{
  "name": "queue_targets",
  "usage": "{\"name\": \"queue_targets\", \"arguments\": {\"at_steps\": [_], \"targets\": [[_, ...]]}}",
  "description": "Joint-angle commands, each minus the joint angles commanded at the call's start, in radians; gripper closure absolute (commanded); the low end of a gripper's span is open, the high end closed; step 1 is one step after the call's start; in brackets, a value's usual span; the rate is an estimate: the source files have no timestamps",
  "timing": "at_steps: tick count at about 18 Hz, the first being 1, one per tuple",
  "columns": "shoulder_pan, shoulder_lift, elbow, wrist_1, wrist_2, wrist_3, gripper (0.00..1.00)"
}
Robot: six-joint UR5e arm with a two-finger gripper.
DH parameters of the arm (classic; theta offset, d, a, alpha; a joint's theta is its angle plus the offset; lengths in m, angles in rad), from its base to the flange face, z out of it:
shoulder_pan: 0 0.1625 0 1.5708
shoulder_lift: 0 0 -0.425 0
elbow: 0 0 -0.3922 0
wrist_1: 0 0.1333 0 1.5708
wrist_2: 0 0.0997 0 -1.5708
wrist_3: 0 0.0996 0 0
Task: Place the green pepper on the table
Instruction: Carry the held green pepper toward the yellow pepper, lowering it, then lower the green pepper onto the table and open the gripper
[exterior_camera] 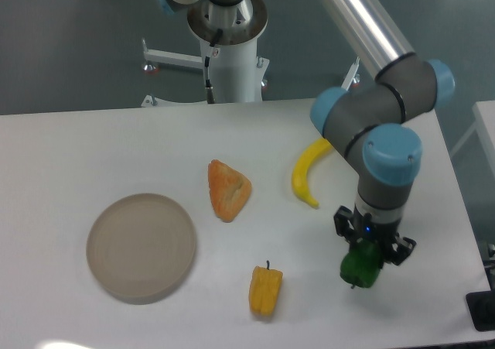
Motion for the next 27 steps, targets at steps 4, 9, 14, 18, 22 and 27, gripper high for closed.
{"name": "queue_targets", "arguments": {"at_steps": [4, 9, 14, 18, 22, 27], "targets": [[-0.021, 0.020, -0.054, 0.020, -0.014, -0.091, 0.71], [-0.020, 0.063, -0.167, 0.064, -0.037, -0.031, 0.71], [-0.023, 0.101, -0.256, 0.066, -0.040, 0.042, 0.71], [-0.045, 0.092, -0.299, 0.116, -0.042, 0.046, 0.71], [-0.045, 0.094, -0.345, 0.173, -0.081, 0.105, 0.72], [-0.045, 0.092, -0.348, 0.176, -0.083, 0.105, 0.72]]}}
